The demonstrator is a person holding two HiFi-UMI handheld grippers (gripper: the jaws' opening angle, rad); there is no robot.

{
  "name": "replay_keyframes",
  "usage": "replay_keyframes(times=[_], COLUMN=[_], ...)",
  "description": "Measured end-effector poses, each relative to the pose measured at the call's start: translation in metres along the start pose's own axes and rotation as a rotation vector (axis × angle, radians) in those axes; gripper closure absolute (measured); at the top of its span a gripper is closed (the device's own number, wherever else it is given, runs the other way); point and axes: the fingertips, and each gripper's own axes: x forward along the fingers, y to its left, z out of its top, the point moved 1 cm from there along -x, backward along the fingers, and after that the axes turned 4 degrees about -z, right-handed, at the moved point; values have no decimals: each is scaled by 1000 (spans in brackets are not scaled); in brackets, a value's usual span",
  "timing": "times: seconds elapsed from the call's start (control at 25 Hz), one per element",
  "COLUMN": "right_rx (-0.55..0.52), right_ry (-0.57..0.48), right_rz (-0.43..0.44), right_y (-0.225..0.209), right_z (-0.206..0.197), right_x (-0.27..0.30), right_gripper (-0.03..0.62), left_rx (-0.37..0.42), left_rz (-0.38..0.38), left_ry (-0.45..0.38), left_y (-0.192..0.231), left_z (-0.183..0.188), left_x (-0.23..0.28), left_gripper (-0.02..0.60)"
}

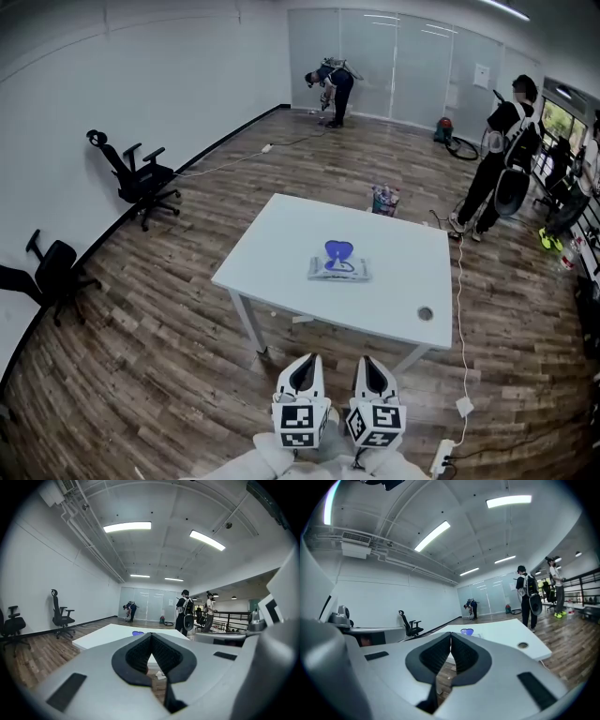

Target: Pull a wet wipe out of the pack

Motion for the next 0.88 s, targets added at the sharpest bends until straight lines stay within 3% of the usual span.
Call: replay_keyframes(times=[0.88], right_rx=[11], right_ry=[8], right_rz=[26], right_y=[-50], right_z=[42], right_x=[139], right_gripper=[585], left_rx=[25], left_rz=[32], left_ry=[-4], left_y=[26], left_z=[28], left_x=[145], left_gripper=[581])
